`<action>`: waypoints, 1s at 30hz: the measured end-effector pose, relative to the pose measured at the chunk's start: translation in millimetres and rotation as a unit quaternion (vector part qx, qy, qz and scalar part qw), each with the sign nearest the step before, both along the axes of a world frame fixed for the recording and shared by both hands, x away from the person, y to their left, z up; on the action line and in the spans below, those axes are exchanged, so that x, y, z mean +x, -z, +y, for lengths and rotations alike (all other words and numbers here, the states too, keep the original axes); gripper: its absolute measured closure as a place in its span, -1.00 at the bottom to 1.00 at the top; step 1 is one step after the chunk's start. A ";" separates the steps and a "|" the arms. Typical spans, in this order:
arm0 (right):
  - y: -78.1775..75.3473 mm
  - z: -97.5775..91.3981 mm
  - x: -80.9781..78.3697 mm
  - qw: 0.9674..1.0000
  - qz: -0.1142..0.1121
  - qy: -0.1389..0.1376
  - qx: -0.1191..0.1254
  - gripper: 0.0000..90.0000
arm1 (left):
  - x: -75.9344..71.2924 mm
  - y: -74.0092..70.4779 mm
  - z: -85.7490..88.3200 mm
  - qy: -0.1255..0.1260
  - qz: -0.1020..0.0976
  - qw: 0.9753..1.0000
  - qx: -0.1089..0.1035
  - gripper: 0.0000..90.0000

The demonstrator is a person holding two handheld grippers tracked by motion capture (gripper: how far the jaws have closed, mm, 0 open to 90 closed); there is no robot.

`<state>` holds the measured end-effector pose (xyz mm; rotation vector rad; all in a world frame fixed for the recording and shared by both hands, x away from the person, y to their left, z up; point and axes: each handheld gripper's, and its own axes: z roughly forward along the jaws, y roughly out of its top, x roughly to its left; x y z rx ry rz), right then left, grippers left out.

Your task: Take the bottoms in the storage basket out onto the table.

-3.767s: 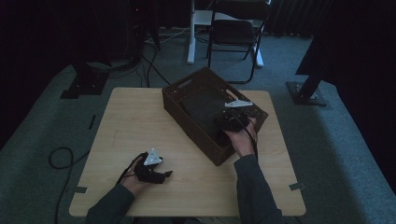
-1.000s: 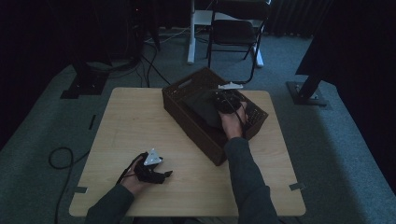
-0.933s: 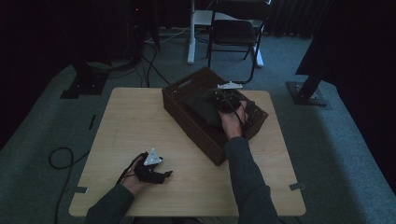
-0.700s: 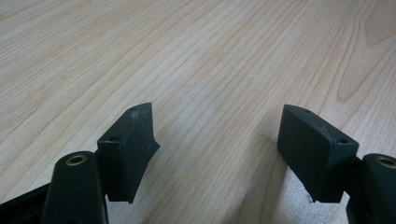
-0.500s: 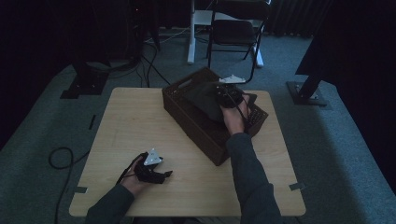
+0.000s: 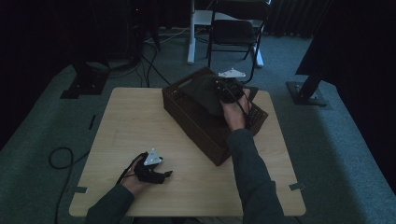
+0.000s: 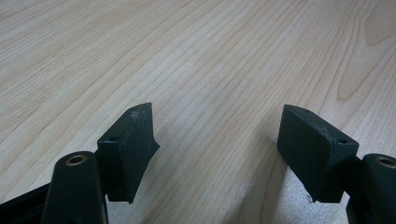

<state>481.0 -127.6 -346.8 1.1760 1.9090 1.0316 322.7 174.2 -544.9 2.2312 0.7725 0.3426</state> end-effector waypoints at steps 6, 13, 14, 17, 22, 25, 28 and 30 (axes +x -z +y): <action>-7.1 -0.2 -0.5 1.000 -0.004 -0.002 0.006 0.61 | 0.1 -0.1 0.2 0.001 0.000 1.000 0.001 -0.38; -12.8 3.1 -3.0 1.000 -0.010 -0.007 0.001 0.61 | 0.1 -0.1 0.2 0.001 0.000 1.000 0.002 -0.38; -13.5 3.4 -2.8 1.000 -0.011 -0.008 0.001 0.61 | 0.0 0.0 0.0 0.000 0.000 1.000 0.000 -0.38; -15.2 3.9 -3.0 1.000 -0.011 -0.010 0.005 0.61 | 0.0 0.0 0.0 0.000 0.000 1.000 0.000 -0.38; -19.1 6.8 -3.9 1.000 -0.011 -0.014 0.006 0.61 | 0.0 -0.1 0.0 0.000 0.000 1.000 0.000 -0.38; -21.4 11.2 -5.3 1.000 -0.017 -0.019 0.002 0.61 | 0.1 -0.2 0.2 0.001 0.001 1.000 0.002 -0.38; -24.6 14.9 -6.9 0.999 -0.021 -0.024 0.009 0.61 | 0.1 -0.3 0.3 0.001 0.001 1.000 0.002 -0.38; -26.8 17.1 -7.2 0.999 -0.023 -0.028 0.011 0.61 | 0.0 -0.3 0.2 0.001 0.000 1.000 0.002 -0.38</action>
